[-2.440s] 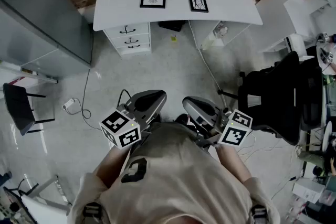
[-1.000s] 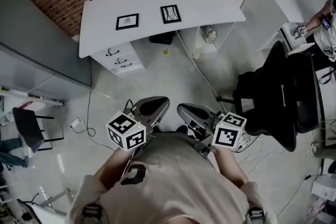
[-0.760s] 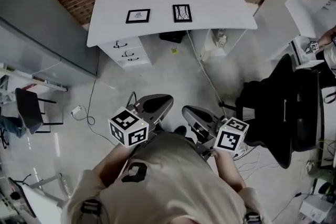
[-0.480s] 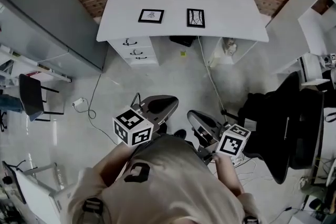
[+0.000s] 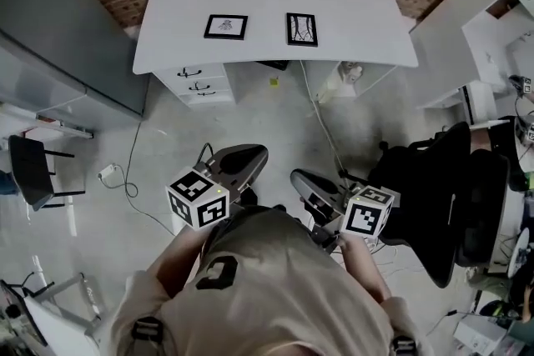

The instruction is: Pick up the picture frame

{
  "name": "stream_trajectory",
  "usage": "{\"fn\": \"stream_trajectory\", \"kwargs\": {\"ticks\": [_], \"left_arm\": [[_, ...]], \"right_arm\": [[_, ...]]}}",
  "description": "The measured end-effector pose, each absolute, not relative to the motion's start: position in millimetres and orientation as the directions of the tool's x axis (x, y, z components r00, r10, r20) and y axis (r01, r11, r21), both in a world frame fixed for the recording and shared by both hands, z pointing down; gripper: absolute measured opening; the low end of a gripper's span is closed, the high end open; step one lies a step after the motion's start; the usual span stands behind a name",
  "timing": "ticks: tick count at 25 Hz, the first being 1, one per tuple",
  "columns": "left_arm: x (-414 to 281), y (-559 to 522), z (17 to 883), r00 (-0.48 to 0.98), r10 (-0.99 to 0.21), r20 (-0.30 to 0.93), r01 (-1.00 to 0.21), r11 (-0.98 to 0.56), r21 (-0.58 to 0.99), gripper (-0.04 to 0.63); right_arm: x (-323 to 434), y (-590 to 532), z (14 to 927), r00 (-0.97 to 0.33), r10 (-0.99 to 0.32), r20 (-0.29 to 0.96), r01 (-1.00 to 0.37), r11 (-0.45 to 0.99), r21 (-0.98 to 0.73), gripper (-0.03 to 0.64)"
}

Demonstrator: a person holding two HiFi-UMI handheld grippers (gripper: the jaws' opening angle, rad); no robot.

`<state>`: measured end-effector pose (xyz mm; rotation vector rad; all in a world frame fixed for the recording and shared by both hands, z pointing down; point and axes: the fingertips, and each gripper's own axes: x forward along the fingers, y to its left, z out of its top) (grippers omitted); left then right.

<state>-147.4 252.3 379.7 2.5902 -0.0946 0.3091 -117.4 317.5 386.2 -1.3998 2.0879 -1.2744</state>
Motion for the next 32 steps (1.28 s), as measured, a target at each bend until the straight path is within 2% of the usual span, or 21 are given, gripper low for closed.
{"fn": "stream_trajectory", "kwargs": {"ticks": [12, 23, 28, 32], "left_arm": [[-146.3, 144.7, 384.0, 0.982, 0.071, 0.175, -0.035, -0.841, 0.54, 0.017], [-132.0, 99.7, 391.5, 0.977, 0.136, 0.162, 0.018, -0.817, 0.576, 0.017], [-118.6, 94.5, 391.0, 0.974, 0.137, 0.181, 0.009, -0.821, 0.571, 0.017], [-101.6, 81.5, 388.1, 0.975, 0.072, 0.211, -0.058, -0.832, 0.552, 0.017]], "right_arm": [[-110.8, 219.5, 385.8, -0.347, -0.893, 0.287, -0.627, -0.007, -0.779, 0.005], [-112.9, 169.3, 392.5, -0.346, -0.875, 0.339, -0.632, -0.05, -0.773, 0.005], [-96.3, 161.9, 395.6, -0.339, -0.887, 0.314, -0.586, -0.062, -0.808, 0.005], [-70.7, 153.4, 397.3, -0.38, -0.88, 0.285, -0.526, -0.048, -0.849, 0.005]]}}
